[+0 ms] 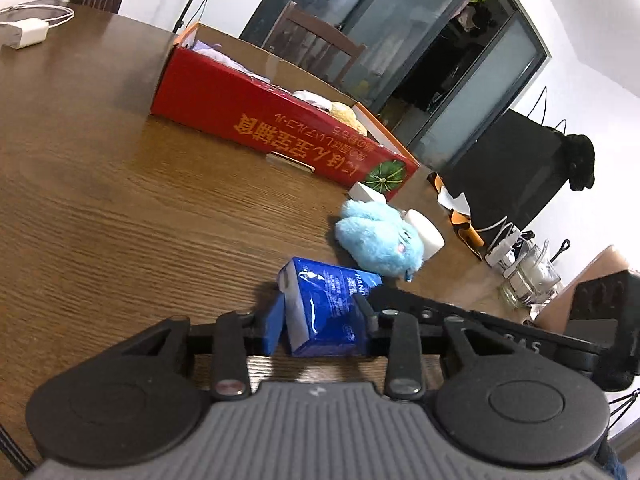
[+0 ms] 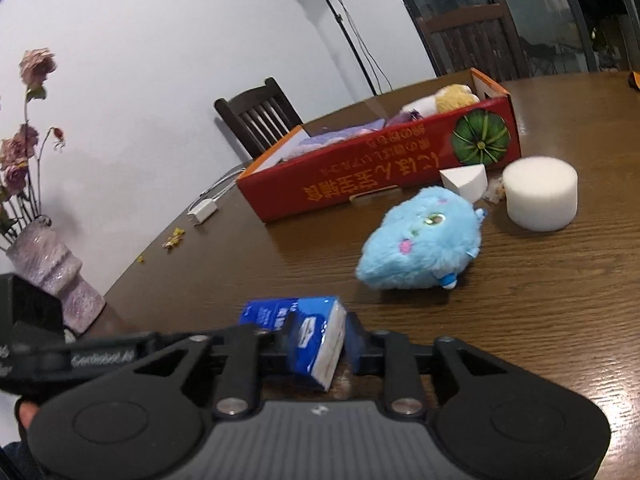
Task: Organize soft objects
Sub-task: 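Lift the blue carton with the left tool into the box and release, then reach the left tool to the light-blue plush toy and grasp it, then carry the light-blue plush with the left tool toward the box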
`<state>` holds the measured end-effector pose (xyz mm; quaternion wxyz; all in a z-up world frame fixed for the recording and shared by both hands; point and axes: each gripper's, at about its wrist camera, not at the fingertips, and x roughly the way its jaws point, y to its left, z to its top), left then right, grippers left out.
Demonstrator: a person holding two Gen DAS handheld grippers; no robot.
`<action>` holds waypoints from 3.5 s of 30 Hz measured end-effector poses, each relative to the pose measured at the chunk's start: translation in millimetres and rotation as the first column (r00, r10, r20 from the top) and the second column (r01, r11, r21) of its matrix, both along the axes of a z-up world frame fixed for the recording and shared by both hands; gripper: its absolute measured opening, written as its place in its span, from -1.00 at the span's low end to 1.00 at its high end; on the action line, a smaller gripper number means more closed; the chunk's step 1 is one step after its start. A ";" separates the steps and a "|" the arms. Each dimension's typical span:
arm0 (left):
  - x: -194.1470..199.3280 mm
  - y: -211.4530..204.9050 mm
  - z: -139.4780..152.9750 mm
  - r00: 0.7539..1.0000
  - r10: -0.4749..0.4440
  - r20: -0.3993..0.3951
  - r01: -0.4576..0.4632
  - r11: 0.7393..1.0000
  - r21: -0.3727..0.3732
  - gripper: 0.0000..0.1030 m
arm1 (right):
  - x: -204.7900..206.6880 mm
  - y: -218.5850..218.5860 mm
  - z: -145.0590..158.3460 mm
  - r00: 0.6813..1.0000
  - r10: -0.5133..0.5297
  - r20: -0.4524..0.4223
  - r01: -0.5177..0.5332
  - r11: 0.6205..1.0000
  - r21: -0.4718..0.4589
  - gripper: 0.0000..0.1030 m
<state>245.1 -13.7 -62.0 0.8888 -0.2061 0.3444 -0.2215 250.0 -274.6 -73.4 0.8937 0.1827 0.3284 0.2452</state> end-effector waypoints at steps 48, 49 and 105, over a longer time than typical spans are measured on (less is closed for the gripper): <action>105.1 0.3 130.3 0.970 0.075 0.232 -0.135 0.958 0.252 0.26 | 132.3 -74.3 128.6 0.976 -0.083 0.202 0.108 0.987 -0.116 0.14; 95.9 -0.4 133.3 0.968 0.071 0.242 -0.133 0.958 0.254 0.30 | 119.8 -79.1 134.3 0.973 -0.081 0.217 0.109 0.986 -0.123 0.21; 87.1 -71.8 -0.3 0.996 -0.082 0.037 0.082 0.997 0.008 -0.11 | 97.4 -76.4 -11.7 0.998 -0.046 -0.031 0.050 0.991 0.123 -0.40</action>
